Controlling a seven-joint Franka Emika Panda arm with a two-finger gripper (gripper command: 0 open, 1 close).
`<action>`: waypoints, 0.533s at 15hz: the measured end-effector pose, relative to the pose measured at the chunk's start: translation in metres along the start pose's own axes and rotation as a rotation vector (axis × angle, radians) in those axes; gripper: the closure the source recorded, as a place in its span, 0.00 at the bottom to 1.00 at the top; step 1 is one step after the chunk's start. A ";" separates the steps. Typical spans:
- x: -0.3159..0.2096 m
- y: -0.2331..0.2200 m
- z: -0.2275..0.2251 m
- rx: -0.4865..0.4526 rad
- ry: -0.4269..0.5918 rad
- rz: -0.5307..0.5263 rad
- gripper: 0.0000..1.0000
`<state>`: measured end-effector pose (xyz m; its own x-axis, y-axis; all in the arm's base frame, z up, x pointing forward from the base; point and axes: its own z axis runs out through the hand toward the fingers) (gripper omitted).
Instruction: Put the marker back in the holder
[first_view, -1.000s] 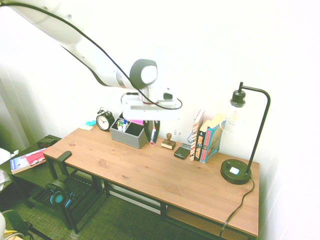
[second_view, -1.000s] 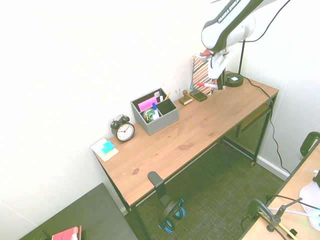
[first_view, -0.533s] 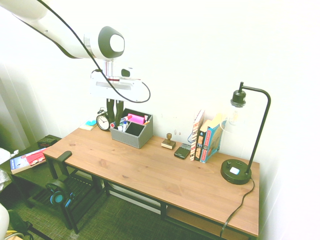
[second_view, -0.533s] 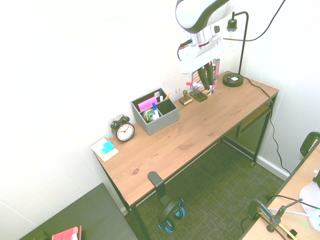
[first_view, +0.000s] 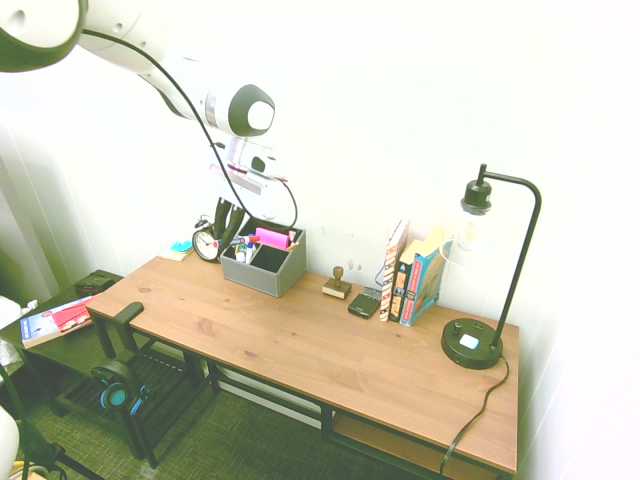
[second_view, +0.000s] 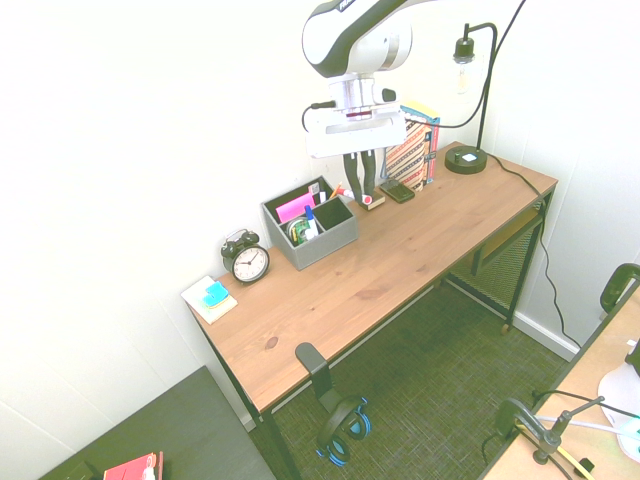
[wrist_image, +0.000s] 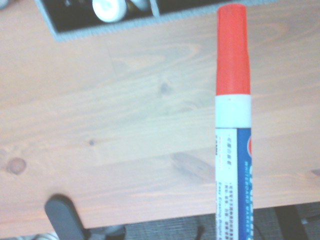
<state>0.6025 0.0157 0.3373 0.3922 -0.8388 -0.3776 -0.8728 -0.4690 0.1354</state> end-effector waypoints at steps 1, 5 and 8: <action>0.010 -0.006 0.005 0.011 -0.036 0.037 1.00; 0.043 -0.026 0.024 0.049 -0.183 0.160 1.00; 0.063 -0.031 0.029 0.082 -0.249 0.215 1.00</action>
<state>0.6454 -0.0148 0.2828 0.1220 -0.8181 -0.5619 -0.9522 -0.2562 0.1663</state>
